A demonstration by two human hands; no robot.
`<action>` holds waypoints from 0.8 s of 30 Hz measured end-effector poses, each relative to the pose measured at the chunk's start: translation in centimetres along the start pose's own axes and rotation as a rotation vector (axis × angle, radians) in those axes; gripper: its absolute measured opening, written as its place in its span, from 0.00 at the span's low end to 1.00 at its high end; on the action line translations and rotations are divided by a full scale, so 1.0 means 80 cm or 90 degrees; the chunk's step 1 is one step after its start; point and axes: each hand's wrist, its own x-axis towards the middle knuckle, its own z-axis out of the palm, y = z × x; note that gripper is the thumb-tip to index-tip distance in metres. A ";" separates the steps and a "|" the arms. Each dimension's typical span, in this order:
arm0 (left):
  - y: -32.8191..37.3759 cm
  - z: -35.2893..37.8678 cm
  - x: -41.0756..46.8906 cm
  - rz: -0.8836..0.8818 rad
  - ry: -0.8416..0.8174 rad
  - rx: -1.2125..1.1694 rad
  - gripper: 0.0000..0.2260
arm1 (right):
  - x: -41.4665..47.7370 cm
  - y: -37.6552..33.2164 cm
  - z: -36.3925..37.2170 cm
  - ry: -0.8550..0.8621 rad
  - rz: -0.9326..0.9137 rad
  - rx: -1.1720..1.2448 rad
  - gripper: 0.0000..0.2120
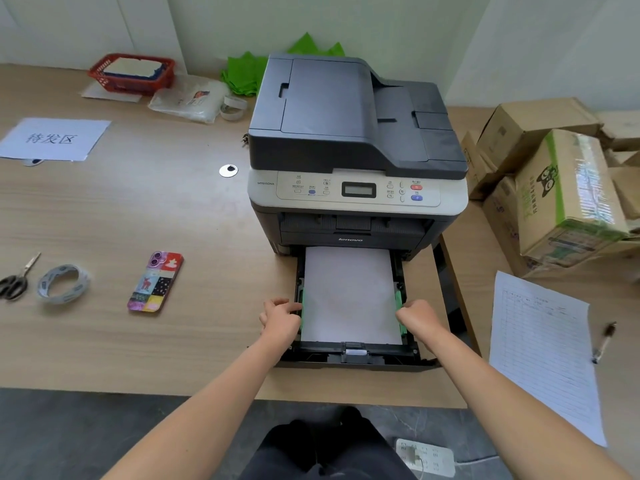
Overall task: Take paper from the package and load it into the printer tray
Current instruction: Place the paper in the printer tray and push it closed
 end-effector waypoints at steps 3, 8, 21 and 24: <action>0.003 -0.010 0.005 0.067 -0.035 0.085 0.20 | 0.002 0.001 -0.003 -0.022 0.001 -0.022 0.17; 0.008 -0.015 0.013 0.120 -0.026 0.168 0.16 | -0.013 -0.012 -0.008 -0.081 0.016 -0.024 0.27; 0.046 0.019 -0.088 0.153 -0.597 0.375 0.16 | -0.101 -0.046 0.039 -0.328 -0.143 -0.119 0.08; 0.000 0.018 -0.081 0.206 -0.497 0.501 0.12 | -0.109 -0.025 0.028 -0.415 -0.108 -0.196 0.10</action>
